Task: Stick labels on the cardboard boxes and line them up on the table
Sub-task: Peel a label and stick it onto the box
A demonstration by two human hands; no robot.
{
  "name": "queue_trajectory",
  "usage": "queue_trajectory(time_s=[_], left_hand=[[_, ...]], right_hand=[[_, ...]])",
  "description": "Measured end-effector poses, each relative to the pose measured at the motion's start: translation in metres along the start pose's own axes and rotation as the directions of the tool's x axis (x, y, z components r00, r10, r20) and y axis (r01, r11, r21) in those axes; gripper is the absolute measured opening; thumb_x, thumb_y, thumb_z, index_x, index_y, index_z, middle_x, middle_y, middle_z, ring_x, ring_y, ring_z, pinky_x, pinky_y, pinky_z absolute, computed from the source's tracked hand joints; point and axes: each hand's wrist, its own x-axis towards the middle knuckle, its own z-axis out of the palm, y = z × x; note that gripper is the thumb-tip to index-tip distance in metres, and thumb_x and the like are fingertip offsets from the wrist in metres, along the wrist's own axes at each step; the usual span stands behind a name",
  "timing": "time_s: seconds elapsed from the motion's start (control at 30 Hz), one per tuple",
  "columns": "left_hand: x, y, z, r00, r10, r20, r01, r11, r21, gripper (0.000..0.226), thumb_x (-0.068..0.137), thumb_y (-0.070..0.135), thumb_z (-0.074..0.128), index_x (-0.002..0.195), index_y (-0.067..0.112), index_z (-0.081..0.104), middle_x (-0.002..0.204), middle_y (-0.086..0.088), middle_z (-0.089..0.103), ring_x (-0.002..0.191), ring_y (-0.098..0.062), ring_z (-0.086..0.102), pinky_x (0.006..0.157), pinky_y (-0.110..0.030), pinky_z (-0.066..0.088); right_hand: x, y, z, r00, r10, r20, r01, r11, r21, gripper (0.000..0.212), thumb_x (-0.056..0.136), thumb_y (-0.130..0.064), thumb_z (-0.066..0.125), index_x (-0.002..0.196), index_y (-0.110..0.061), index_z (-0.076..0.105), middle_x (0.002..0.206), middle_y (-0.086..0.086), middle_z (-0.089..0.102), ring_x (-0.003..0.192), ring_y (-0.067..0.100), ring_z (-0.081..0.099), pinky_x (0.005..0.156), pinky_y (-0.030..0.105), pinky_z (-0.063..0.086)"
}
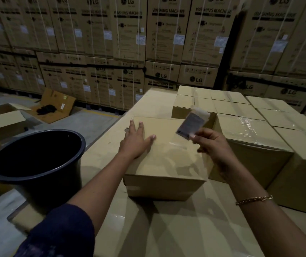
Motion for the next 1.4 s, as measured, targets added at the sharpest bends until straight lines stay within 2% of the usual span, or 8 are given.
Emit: queue_trajectory(time_s=[0.1, 0.23, 0.63, 0.83, 1.0, 1.17, 1.27, 1.4], left_hand=[[0.003, -0.007, -0.002, 0.997, 0.024, 0.068, -0.018, 0.995, -0.094, 0.089, 0.095, 0.07, 0.042, 0.163, 0.027, 0.003, 0.168, -0.002, -0.018, 0.154, -0.034, 0.014, 0.117, -0.054, 0.027], [0.005, -0.017, -0.004, 0.994, 0.032, 0.107, -0.004, 0.967, -0.253, 0.086, 0.096, 0.062, 0.052, 0.162, 0.031, 0.006, 0.169, 0.002, -0.013, 0.155, -0.029, 0.011, 0.12, -0.048, 0.021], [-0.011, -0.054, -0.011, 0.996, 0.046, 0.08, 0.001, 0.862, -0.507, 0.051, 0.101, 0.031, 0.06, 0.15, 0.022, 0.049, 0.153, 0.001, 0.048, 0.134, -0.018, 0.051, 0.098, -0.021, 0.039], [-0.037, -0.085, -0.023, 0.993, 0.018, 0.121, 0.039, 0.891, -0.452, 0.039, 0.102, 0.031, 0.057, 0.14, 0.022, 0.061, 0.125, -0.007, 0.07, 0.112, -0.023, 0.066, 0.087, -0.027, 0.046], [-0.072, -0.119, -0.022, 0.978, 0.036, 0.206, 0.054, 0.908, -0.416, 0.044, 0.101, 0.051, 0.052, 0.136, 0.027, 0.063, 0.137, -0.002, 0.065, 0.125, -0.02, 0.059, 0.104, -0.033, 0.044], [-0.085, -0.151, -0.027, 0.974, -0.07, 0.217, 0.178, 0.829, -0.53, 0.041, 0.097, 0.049, 0.06, 0.134, 0.032, 0.06, 0.137, 0.005, 0.061, 0.118, -0.018, 0.061, 0.1, -0.036, 0.049], [-0.083, -0.161, -0.022, 0.963, -0.112, 0.245, 0.244, 0.745, -0.621, 0.042, 0.099, 0.044, 0.059, 0.138, 0.03, 0.054, 0.14, 0.001, 0.055, 0.123, -0.02, 0.057, 0.098, -0.035, 0.046], [-0.073, -0.154, -0.013, 0.953, -0.112, 0.282, 0.282, 0.665, -0.692, 0.046, 0.1, 0.042, 0.055, 0.143, 0.026, 0.05, 0.142, -0.002, 0.052, 0.128, -0.023, 0.053, 0.101, -0.04, 0.045]], right_hand=[[-0.003, 0.009, -0.012, 0.993, 0.024, -0.119, -0.033, 0.997, -0.077, 0.008, 0.094, -0.022, 0.069, 0.099, -0.02, 0.075, 0.085, 0.003, 0.068, 0.074, 0.017, 0.056, 0.066, 0.032, 0.045], [-0.014, 0.016, -0.012, 0.992, 0.106, -0.073, -0.107, 0.994, -0.005, 0.015, 0.1, -0.011, 0.059, 0.104, -0.013, 0.074, 0.087, 0.003, 0.077, 0.066, 0.015, 0.064, 0.058, 0.026, 0.049], [0.012, 0.026, 0.038, 0.968, 0.25, 0.023, -0.245, 0.919, 0.308, 0.03, 0.101, -0.019, 0.052, 0.117, -0.009, 0.075, 0.118, 0.006, 0.075, 0.112, 0.027, 0.067, 0.08, 0.037, 0.052], [0.053, -0.005, 0.138, 0.972, 0.191, 0.139, -0.216, 0.957, 0.196, 0.026, 0.095, -0.001, 0.061, 0.115, -0.014, 0.07, 0.086, 0.003, 0.07, 0.056, 0.002, 0.062, 0.042, 0.016, 0.041], [0.081, -0.039, 0.255, 0.918, 0.14, 0.372, -0.183, 0.979, 0.084, 0.03, 0.092, 0.0, 0.065, 0.118, -0.015, 0.066, 0.085, 0.005, 0.069, 0.059, 0.007, 0.064, 0.045, 0.02, 0.046], [0.093, -0.043, 0.349, 0.84, 0.158, 0.519, -0.128, 0.987, -0.094, 0.03, 0.094, -0.004, 0.065, 0.12, -0.015, 0.058, 0.09, 0.012, 0.069, 0.062, 0.015, 0.069, 0.054, 0.032, 0.056], [0.102, -0.024, 0.363, 0.854, 0.112, 0.509, 0.017, 0.97, -0.242, 0.02, 0.094, -0.018, 0.07, 0.11, -0.023, 0.06, 0.102, 0.011, 0.072, 0.09, 0.024, 0.073, 0.065, 0.039, 0.06], [0.11, -0.006, 0.317, 0.924, 0.0, 0.381, 0.15, 0.92, -0.363, 0.015, 0.092, -0.031, 0.073, 0.105, -0.024, 0.071, 0.101, -0.003, 0.074, 0.093, 0.013, 0.069, 0.077, 0.037, 0.056]])
